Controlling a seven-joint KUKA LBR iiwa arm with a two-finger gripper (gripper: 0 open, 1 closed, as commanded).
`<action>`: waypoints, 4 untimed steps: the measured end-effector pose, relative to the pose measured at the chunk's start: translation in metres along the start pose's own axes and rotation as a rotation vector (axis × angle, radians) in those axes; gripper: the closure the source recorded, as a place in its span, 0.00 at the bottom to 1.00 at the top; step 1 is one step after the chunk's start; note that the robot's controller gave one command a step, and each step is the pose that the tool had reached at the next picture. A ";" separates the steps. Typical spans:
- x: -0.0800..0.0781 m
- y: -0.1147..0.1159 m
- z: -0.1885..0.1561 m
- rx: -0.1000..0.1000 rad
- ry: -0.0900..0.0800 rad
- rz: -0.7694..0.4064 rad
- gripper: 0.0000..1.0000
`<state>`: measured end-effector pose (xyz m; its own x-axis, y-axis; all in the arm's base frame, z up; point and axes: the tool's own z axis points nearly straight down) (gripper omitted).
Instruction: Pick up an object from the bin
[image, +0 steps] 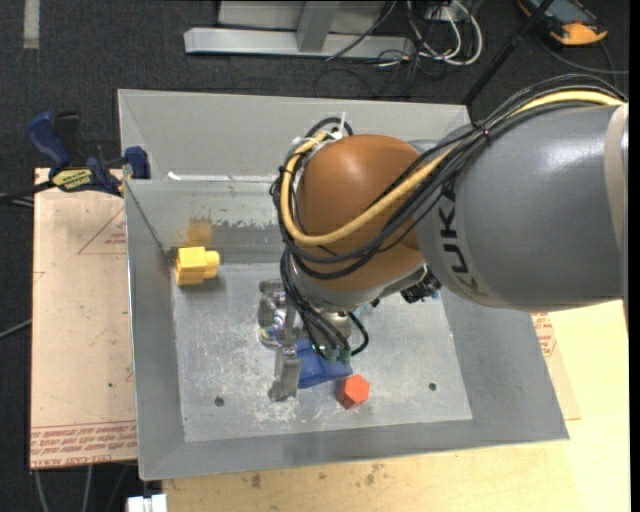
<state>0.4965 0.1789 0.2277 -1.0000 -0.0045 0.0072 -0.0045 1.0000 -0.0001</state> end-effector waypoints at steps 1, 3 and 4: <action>-0.055 -0.084 0.162 0.001 -0.003 -0.046 0.00; -0.033 -0.076 0.118 -0.002 -0.009 0.149 0.00; -0.039 -0.077 0.158 -0.002 -0.006 0.323 0.00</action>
Offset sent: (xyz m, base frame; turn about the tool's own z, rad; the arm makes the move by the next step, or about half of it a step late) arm 0.0543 -0.0809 -0.1577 -0.0515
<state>0.5343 0.1022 0.0691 -0.9498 0.3128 0.0016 0.3128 0.9498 0.0006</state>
